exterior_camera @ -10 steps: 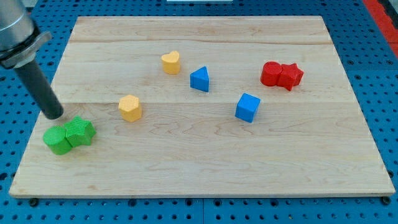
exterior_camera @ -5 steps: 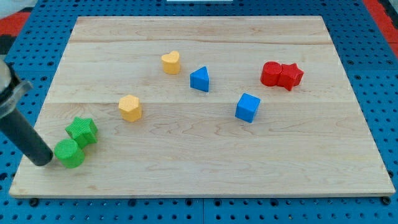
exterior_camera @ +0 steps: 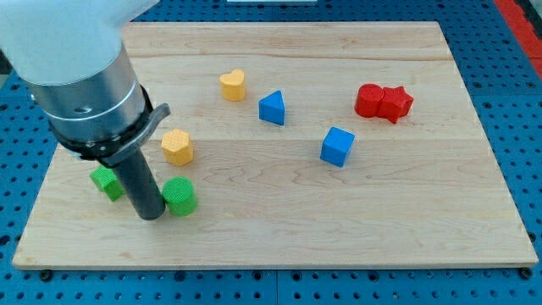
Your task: Place a green circle to the bottom of the blue cube
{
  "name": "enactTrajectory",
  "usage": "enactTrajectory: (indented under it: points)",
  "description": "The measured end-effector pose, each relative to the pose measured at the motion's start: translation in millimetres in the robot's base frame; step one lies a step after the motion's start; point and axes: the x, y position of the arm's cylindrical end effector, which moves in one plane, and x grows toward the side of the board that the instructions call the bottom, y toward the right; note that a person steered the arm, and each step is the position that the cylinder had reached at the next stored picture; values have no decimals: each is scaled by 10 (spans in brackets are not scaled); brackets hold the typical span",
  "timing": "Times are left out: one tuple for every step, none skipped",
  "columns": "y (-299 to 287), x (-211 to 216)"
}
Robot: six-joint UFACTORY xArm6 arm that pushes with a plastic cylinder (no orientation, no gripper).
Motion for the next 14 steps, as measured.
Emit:
enactTrajectory:
  points:
    - [121,-2]
    - [247,-7]
    - [405,-11]
    - [286,-24]
    - [112,-83]
    - [275,-208]
    - [517,-230]
    - [788,-230]
    - [744,-232]
    - [617,-309]
    - [640,-439]
    - [929,-451]
    - [1388,-451]
    - [1746,-440]
